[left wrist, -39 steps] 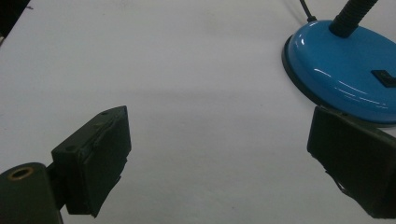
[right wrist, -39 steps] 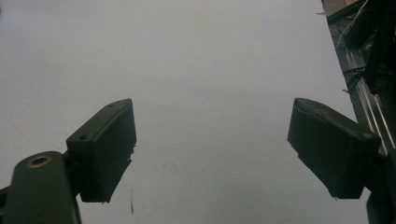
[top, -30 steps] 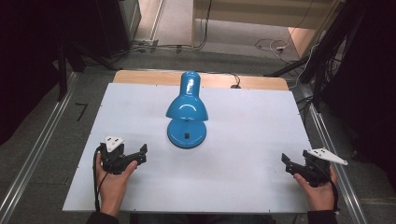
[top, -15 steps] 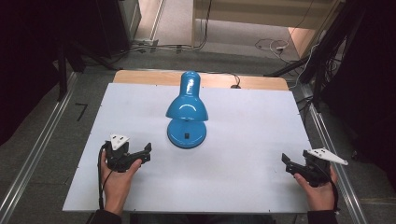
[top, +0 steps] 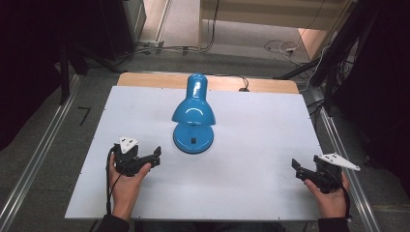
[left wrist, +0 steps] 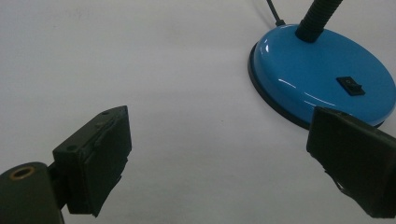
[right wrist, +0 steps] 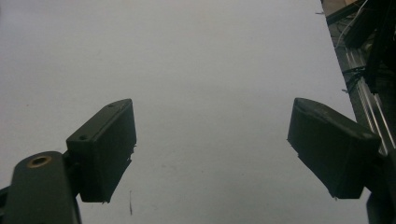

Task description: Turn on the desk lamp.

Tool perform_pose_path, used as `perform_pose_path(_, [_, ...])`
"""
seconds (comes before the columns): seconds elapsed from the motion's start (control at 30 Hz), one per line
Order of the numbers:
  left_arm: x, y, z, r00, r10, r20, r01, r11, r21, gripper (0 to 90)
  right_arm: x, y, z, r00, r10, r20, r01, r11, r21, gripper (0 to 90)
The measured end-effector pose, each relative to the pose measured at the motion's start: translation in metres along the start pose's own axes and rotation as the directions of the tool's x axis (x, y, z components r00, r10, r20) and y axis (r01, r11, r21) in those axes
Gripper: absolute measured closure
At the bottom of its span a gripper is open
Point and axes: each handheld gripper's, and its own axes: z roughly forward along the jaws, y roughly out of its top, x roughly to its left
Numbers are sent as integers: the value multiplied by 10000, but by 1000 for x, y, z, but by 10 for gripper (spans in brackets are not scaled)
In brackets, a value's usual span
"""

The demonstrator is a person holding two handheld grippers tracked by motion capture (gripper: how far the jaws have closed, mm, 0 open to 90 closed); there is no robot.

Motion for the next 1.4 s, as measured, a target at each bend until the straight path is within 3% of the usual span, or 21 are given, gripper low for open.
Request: perform_pose_path(1.4, [-22,8,15,9982,259,538,-262,9996,39,68,0,0,-1,10000,36,-56,-37,10000,-16,140])
